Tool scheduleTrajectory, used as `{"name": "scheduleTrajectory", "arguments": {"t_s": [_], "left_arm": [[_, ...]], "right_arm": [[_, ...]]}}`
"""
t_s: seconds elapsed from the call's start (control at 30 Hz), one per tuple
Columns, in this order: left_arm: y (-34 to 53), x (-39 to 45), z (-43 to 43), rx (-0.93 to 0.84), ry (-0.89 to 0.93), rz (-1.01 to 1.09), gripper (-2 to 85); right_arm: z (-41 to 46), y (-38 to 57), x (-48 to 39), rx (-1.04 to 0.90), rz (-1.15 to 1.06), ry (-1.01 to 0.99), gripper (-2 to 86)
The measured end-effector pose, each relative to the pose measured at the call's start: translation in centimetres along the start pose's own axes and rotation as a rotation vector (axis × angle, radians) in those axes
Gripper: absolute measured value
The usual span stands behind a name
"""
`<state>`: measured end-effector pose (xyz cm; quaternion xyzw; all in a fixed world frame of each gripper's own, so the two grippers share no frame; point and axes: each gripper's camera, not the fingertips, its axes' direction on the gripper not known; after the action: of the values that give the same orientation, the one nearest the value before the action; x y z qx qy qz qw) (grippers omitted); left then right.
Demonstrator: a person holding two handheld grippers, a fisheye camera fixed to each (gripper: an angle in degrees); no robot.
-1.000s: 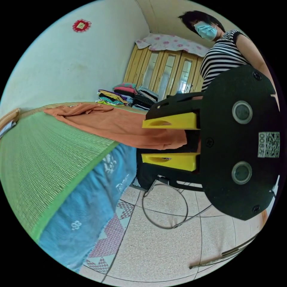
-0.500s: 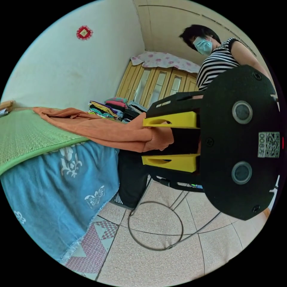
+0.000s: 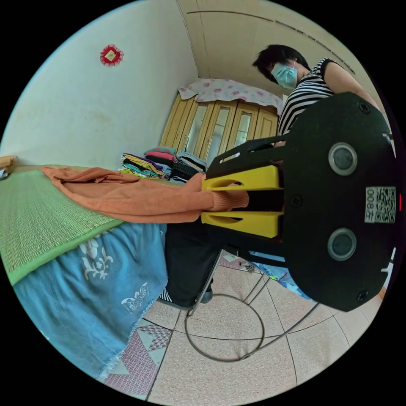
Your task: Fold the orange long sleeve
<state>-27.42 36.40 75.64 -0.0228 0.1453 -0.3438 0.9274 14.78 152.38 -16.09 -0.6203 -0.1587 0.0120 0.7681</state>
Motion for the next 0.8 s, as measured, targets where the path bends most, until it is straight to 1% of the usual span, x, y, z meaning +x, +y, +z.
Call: {"name": "scheduleTrajectory", "arguments": {"t_s": [0.3,0.47,0.67,0.8], "left_arm": [[-0.3,-1.3,3.1,-0.002,-0.028,-0.005,7.9],[-0.2,-2.2,4.4,-0.004,-0.033,-0.015,7.8],[-0.1,-3.2,5.6,-0.017,-0.053,-0.016,7.8],[0.4,-4.1,6.2,-0.017,-0.057,-0.017,7.7]], "right_arm": [[1.9,0.9,4.6,0.020,0.010,-0.090,13.5],[2.2,1.0,6.6,0.018,-0.007,-0.104,13.6],[2.6,0.7,9.5,0.001,0.004,-0.198,13.4],[2.4,0.3,11.1,-0.018,0.011,-0.260,10.5]]}}
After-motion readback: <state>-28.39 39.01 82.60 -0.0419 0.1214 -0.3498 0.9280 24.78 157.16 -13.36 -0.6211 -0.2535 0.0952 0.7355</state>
